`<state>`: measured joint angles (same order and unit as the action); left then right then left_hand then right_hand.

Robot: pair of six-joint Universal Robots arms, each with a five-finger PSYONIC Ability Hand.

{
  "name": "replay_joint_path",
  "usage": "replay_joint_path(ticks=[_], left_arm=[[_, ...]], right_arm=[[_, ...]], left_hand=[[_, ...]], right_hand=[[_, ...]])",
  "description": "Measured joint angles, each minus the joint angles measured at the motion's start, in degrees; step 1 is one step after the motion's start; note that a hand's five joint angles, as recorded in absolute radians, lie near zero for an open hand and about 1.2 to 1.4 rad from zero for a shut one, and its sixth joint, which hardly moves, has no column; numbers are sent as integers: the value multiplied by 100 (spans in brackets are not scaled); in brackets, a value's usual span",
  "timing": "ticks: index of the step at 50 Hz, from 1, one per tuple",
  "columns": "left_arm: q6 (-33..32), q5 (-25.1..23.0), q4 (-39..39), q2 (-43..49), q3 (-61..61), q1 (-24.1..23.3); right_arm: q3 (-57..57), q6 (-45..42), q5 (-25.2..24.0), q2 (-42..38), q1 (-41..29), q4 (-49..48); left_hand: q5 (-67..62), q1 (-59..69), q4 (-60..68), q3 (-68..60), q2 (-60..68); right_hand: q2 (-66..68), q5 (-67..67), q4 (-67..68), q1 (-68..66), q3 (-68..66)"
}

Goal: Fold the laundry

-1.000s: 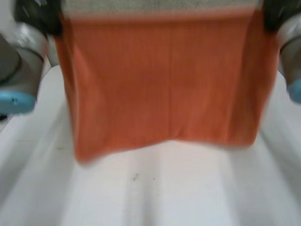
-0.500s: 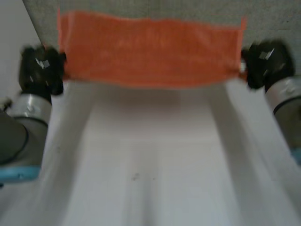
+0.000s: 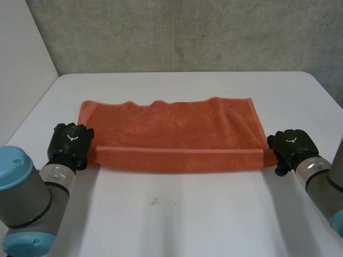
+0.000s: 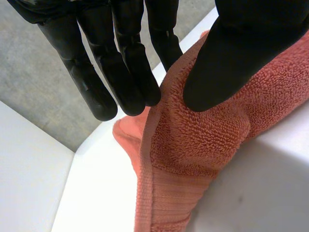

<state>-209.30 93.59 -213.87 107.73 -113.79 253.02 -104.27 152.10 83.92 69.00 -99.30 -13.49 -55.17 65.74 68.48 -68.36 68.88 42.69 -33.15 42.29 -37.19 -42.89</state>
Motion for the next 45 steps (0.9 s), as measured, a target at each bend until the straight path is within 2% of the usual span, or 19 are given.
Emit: replay_joint_path(ticks=[12,16,18,23,26,28,29,33,45], left_arm=[[3,-15,12,-59,-67,8],[3,-22,12,-51,-83,7],[3,-26,9,-45,-84,0],[-1,-37,6,-29,-84,-16],[-18,-55,15,-7,-77,-16],[-32,-75,54,5,-53,10],[-35,-85,69,6,-44,23],[-46,-170,157,12,-2,117],[-60,-1568,993,-30,88,1036]], right_arm=[[-126,8,-568,62,622,20],[-110,13,-731,33,725,-51],[-96,14,-852,6,753,-107],[-73,17,-1042,-44,781,-177],[-47,18,-1167,-94,803,-207],[-39,28,-1210,-115,830,-211],[-38,31,-1217,-118,841,-211],[-46,54,-1244,-123,921,-208],[-77,80,-1229,-115,1084,-189]], left_hand=[[0,0,0,0,0],[0,0,0,0,0],[0,0,0,0,0],[0,0,0,0,0],[2211,-2576,-2429,2389,-2428],[2211,-2576,-2429,2389,-2428],[3529,-3706,-3825,3778,-3857],[3813,-3811,-4134,4047,-4139],[4136,-3997,-4433,4315,-4400]], right_hand=[[-11,67,-20,26,9],[713,-550,738,-569,-686],[2195,-1928,2181,-1787,-2112],[2469,-2241,2526,-1931,-2442],[2490,-2302,2602,-1931,-2495],[2490,-2309,2602,-1931,-2495],[2490,-2310,2602,-1931,-2495],[2490,-2310,2602,-1931,-2495],[2490,-2310,2602,-1931,-2498]])
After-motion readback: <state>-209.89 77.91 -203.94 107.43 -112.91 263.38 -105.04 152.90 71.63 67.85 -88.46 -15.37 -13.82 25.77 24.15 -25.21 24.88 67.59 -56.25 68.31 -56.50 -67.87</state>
